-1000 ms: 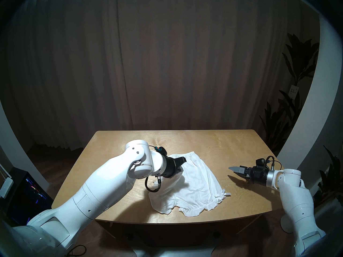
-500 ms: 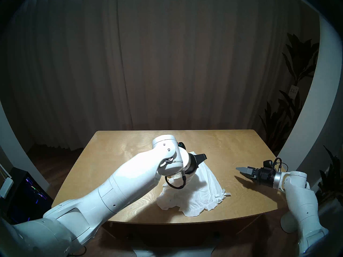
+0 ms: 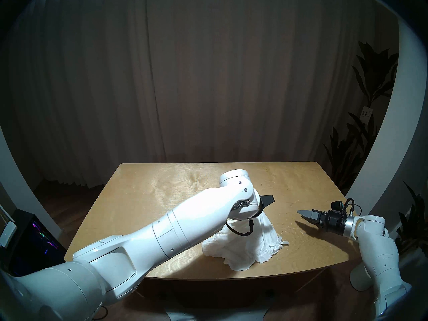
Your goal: Fold the pants in half lengthwise, then in half again, and set them down flat
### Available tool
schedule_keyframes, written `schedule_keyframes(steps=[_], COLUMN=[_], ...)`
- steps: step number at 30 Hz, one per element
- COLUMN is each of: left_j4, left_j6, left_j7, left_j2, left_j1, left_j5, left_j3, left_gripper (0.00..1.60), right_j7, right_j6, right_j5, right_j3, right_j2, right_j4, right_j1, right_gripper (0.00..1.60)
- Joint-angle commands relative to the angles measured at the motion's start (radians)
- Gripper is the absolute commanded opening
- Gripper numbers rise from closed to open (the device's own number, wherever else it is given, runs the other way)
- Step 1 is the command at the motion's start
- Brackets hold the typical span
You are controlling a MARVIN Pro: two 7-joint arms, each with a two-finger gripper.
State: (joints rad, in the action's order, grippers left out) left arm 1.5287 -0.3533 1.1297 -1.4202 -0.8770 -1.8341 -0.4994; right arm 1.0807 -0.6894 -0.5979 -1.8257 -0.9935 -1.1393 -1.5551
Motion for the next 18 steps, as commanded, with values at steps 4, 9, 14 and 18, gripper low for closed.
schedule_keyframes(steps=[4,9,14,18], left_j4=[-0.143,-0.235,-0.305,-0.365], left_j6=[0.044,0.069,0.088,0.108], left_j7=[-0.002,0.002,-0.005,-0.036], left_j2=[-0.139,-0.209,-0.257,-0.288], left_j1=[0.134,0.173,0.197,0.201], left_j5=[0.030,0.023,0.009,-0.025], left_j3=[0.064,0.095,0.112,0.105], left_gripper=[1.06,1.60,1.60,1.60], right_j7=[-0.017,-0.021,-0.024,-0.025], right_j6=[0.033,0.052,0.073,0.091], right_j5=[0.010,0.013,0.016,0.017], right_j3=[0.004,0.006,0.007,0.002], right_j2=[-0.013,-0.015,-0.020,-0.021], right_j4=[0.023,0.025,0.026,0.024], right_j1=[-0.002,0.005,0.003,-0.010], right_gripper=[1.60,1.60,1.60,1.60])
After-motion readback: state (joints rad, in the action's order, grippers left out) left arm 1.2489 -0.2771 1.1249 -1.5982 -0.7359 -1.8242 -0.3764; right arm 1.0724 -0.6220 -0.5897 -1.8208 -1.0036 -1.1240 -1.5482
